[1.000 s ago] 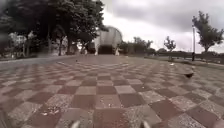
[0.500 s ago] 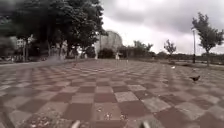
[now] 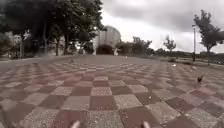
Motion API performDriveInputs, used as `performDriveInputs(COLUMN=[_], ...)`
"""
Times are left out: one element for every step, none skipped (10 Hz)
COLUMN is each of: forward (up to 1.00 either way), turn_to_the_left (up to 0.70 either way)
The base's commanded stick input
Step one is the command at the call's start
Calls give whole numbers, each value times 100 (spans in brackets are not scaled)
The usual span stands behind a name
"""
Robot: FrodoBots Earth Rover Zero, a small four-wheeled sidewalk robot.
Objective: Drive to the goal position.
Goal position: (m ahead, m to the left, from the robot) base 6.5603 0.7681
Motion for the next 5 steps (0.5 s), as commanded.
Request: performDriveInputs(forward=[50,50,50,50,50], turn_to_the_left=[0,0,0,0,0])
